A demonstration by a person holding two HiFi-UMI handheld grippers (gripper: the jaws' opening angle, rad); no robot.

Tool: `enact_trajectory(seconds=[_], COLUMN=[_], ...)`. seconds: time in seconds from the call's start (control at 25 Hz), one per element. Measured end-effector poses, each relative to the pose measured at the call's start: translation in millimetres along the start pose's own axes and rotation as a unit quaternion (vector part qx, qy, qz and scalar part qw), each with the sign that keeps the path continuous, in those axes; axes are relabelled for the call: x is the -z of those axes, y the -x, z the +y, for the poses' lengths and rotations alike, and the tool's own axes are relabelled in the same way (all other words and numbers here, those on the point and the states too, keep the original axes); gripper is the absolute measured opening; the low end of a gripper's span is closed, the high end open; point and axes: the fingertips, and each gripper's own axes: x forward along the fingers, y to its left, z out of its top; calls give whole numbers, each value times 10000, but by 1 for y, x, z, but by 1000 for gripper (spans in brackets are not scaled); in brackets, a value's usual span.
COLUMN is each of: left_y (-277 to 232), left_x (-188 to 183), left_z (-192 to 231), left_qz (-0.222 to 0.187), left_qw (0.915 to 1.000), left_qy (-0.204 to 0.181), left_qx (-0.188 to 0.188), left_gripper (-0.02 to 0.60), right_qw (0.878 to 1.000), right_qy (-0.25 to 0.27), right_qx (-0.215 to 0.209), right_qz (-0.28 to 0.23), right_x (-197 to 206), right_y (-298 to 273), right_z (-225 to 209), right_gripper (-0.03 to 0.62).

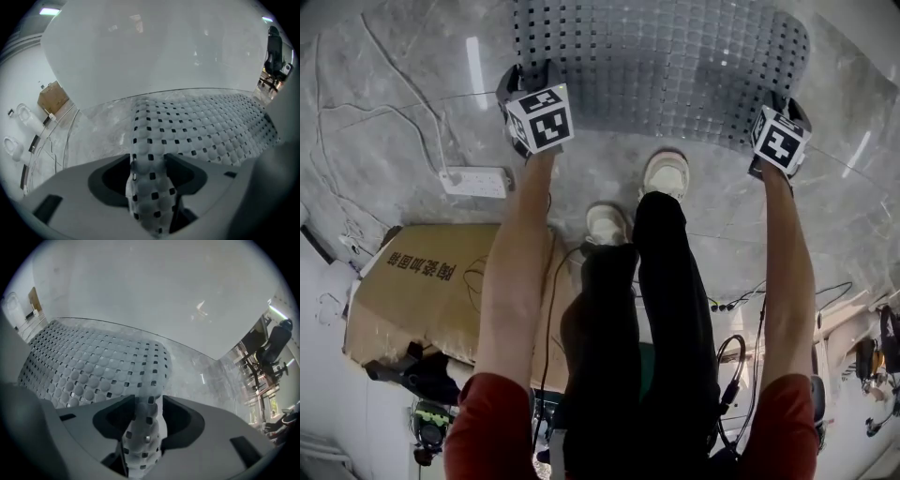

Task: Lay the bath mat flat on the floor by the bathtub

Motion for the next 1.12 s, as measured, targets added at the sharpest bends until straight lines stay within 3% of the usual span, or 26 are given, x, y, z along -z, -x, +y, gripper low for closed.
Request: enact_trajectory(seconds=[0.16,0.52,0.72,1.12], left_y=[19,91,152,315], left_x=[-5,-38,-70,-165], left_z=[0,-12,-18,-12], left_qz=[-77,-286,-409,-1129], left_qw=[9996,9978,9964,9884], left_qy=[282,553,597,688], left_qx=[13,244,439,741], left_gripper=[241,241,241,241], right_qw=[9997,9986,9967,9849], right_qy=[98,-69,-234,-712], right_qx=[-49,-293,-456,-773], right_qz=[-196,-424,-629,-1379], right_x=[-7,-31,-55,-131], right_y=[19,94,161,330], right_z=[-1,11,17,14], right_gripper=[227,236,236,238])
